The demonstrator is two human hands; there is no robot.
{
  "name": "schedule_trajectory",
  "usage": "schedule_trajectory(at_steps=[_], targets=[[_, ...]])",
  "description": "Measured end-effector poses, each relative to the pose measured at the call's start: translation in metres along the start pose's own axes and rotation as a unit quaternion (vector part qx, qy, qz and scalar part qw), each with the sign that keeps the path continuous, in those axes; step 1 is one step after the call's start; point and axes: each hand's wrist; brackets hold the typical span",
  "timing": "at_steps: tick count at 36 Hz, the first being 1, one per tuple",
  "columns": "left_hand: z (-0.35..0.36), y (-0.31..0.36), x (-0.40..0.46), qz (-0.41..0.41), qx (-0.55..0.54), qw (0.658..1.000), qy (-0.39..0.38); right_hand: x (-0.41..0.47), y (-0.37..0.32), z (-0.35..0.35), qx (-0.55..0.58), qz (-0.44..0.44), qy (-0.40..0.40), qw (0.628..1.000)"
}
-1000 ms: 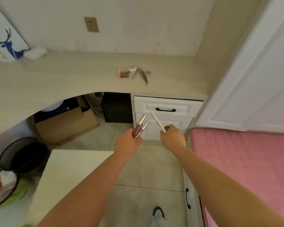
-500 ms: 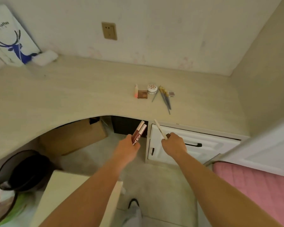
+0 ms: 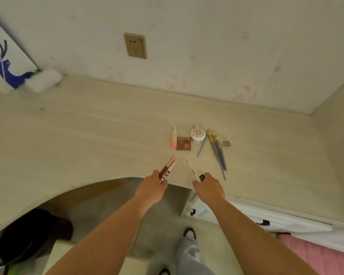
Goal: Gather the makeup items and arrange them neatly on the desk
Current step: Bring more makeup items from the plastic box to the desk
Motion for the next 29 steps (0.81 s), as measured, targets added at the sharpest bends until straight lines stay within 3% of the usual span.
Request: schedule_trajectory(at_steps=[7, 13, 29], targets=[[-0.014, 0.027, 0.048, -0.012, -0.018, 1.000, 0.017, 0.062, -0.033, -0.031, 0.079, 0.037, -0.020, 0.996], [-0.022, 0.056, 0.088, -0.002, -0.038, 0.999, 0.030, 0.101, -0.061, -0.058, 0.105, 0.019, -0.013, 0.994], [-0.026, 0.101, 0.204, 0.083, 0.041, 0.995, -0.028, 0.180, -0.093, -0.077, 0.050, -0.011, 0.027, 0.998]])
Point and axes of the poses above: each hand's wrist, its own x-axis towards the middle knuckle, its own z-axis out of the palm, y = z × x, and after that the axes turned 8 degrees about z, right-handed
